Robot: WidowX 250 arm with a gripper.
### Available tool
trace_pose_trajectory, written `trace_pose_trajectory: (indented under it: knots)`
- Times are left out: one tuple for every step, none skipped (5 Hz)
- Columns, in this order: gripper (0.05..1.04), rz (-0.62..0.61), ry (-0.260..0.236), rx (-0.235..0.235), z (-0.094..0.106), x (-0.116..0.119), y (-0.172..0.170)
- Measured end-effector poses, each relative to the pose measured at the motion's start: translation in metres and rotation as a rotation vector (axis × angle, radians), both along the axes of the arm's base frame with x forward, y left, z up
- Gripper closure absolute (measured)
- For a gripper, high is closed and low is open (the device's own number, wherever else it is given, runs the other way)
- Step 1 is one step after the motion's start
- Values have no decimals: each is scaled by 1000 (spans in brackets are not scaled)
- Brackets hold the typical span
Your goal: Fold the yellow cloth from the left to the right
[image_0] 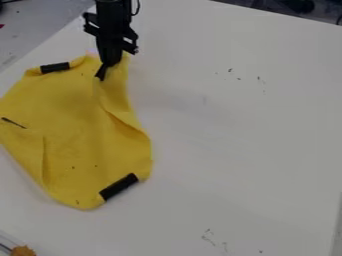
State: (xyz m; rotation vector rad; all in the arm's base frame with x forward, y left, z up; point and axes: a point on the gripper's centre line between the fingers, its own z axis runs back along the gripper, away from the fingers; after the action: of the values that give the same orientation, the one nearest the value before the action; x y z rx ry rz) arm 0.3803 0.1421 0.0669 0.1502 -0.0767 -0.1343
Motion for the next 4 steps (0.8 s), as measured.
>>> trace_pose_trajectory:
  knots:
    - [1022, 50, -34, 29, 10, -19, 19]
    - [1022, 151, -40, 40, 12, -55, 55]
    - [1022, 219, -29, 19, 2, -88, 73]
    - [1022, 285, -24, -5, -9, -115, 80]
